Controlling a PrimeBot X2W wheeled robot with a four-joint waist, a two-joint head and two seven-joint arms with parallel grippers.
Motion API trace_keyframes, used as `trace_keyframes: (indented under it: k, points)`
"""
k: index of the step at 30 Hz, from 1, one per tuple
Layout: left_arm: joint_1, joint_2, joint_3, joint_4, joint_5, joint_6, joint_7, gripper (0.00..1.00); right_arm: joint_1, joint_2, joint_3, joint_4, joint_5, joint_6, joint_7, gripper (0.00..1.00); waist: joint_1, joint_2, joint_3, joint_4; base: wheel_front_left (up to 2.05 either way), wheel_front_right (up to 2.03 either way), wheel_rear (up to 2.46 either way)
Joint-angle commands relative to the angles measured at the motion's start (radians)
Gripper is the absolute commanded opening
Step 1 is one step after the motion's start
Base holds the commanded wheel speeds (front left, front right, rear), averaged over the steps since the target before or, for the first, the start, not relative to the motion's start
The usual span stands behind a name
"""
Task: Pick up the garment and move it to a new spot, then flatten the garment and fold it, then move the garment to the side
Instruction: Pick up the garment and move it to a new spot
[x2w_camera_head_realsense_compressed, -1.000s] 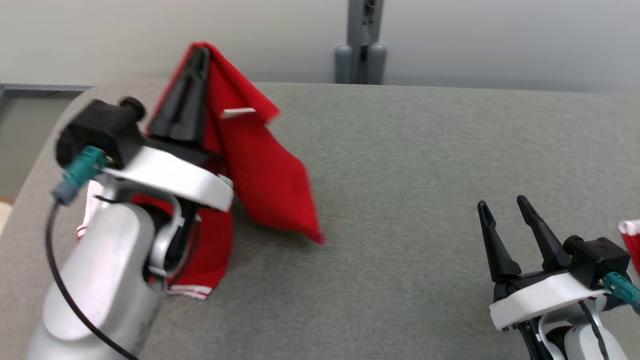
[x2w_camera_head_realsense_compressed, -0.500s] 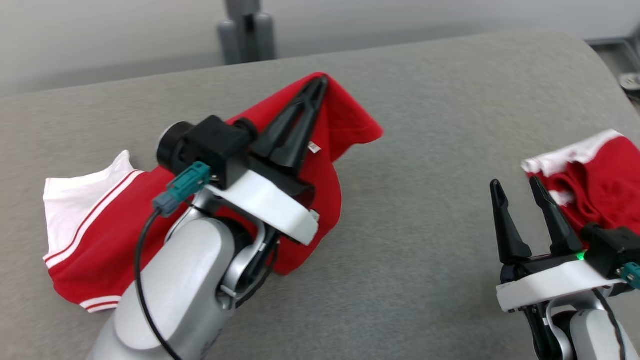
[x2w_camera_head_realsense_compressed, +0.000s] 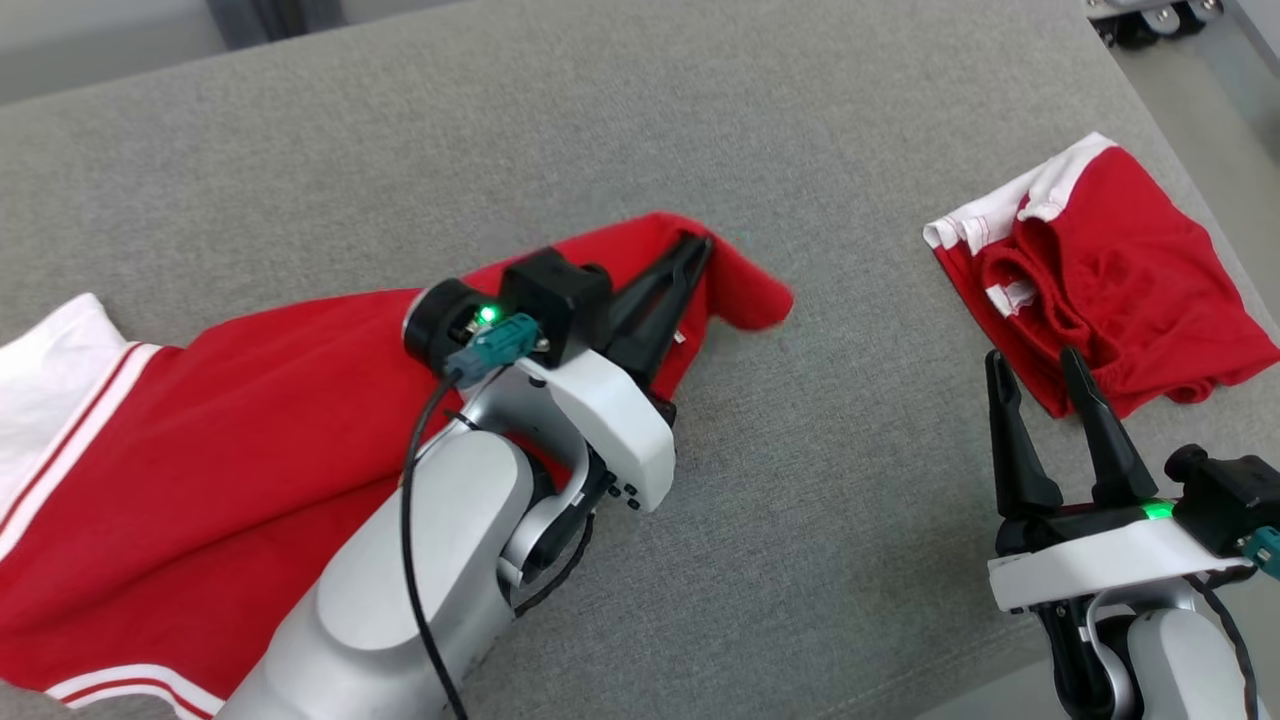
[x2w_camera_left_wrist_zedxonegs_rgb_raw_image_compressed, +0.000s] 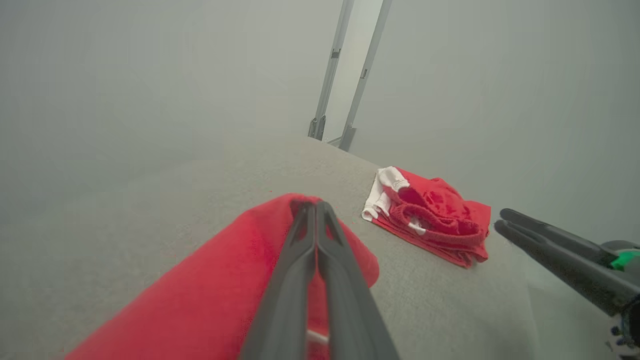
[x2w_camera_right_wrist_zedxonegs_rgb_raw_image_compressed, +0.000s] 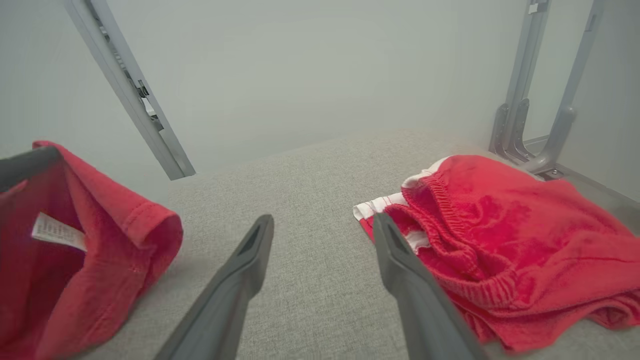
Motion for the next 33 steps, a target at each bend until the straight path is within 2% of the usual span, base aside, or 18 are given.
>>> trace_keyframes:
  k: [1, 4, 5, 6, 11, 16, 23, 25, 27, 32, 33]
  points:
    - [-0.021, -0.003, -0.010, 0.035, -0.008, -0.014, -0.003, 0.00, -0.014, -0.004, -0.001, 0.010, 0.005, 0.000, -0.012, 1.00, 0.0000, 0.0000, 0.024, -0.012, 0.00, 0.00, 0.00]
    - [-0.024, -0.017, -0.032, 0.103, -0.019, -0.039, -0.008, 0.02, -0.029, -0.004, 0.002, 0.028, 0.010, 0.000, -0.021, 1.00, 0.0000, 0.0000, 0.027, 0.001, 0.00, 0.00, 0.00]
    - [-0.024, -0.021, -0.040, 0.121, -0.025, -0.049, -0.007, 0.42, -0.033, -0.004, 0.003, 0.035, 0.011, 0.000, -0.024, 1.00, 0.0000, 0.0000, 0.024, 0.007, 0.00, 0.00, 0.00]
    - [-0.029, -0.026, -0.048, 0.133, -0.025, -0.058, -0.013, 1.00, -0.036, -0.004, 0.003, 0.041, 0.012, 0.000, -0.025, 1.00, 0.0000, 0.0000, 0.020, 0.015, 0.00, 0.00, 0.00]
    - [-0.006, -0.038, -0.088, 0.132, -0.042, -0.095, -0.029, 1.00, -0.042, -0.004, -0.007, 0.062, 0.000, 0.000, -0.033, 1.00, 0.0000, 0.0000, -0.019, 0.059, 0.00, 0.00, 0.00]
    - [0.043, 0.006, -0.086, 0.047, -0.034, -0.078, -0.052, 1.00, -0.036, -0.004, -0.024, 0.064, -0.021, 0.000, -0.027, 1.00, 0.0000, 0.0000, -0.065, 0.106, 0.00, 0.00, 0.00]
    - [0.135, 0.116, 0.009, -0.106, -0.036, 0.024, -0.092, 1.00, -0.013, -0.005, -0.052, 0.047, -0.042, 0.000, -0.006, 1.00, 0.0000, 0.0000, -0.121, 0.173, 0.00, 0.00, 0.00]
    - [0.169, 0.156, 0.071, -0.160, -0.046, 0.076, -0.119, 1.00, -0.006, -0.004, -0.066, 0.034, -0.051, 0.000, 0.005, 1.00, 0.0000, 0.0000, -0.140, 0.202, 0.00, 0.00, 0.00]
    - [0.194, 0.181, 0.116, -0.186, -0.054, 0.105, -0.142, 1.00, 0.002, -0.004, -0.072, 0.026, -0.059, 0.000, 0.014, 1.00, 0.0000, 0.0000, -0.151, 0.219, 0.00, 0.00, 0.00]
    - [0.250, 0.230, 0.240, -0.231, -0.084, 0.159, -0.226, 1.00, 0.013, -0.005, -0.083, 0.002, -0.080, 0.000, 0.040, 1.00, 0.0000, 0.0000, -0.179, 0.254, 0.00, 0.00, 0.00]
    - [0.250, 0.230, 0.240, -0.231, -0.084, 0.159, -0.226, 1.00, 0.013, -0.005, -0.083, 0.002, -0.080, 0.000, 0.040, 1.00, 0.0000, 0.0000, -0.179, 0.254, 0.00, 0.00, 0.00]
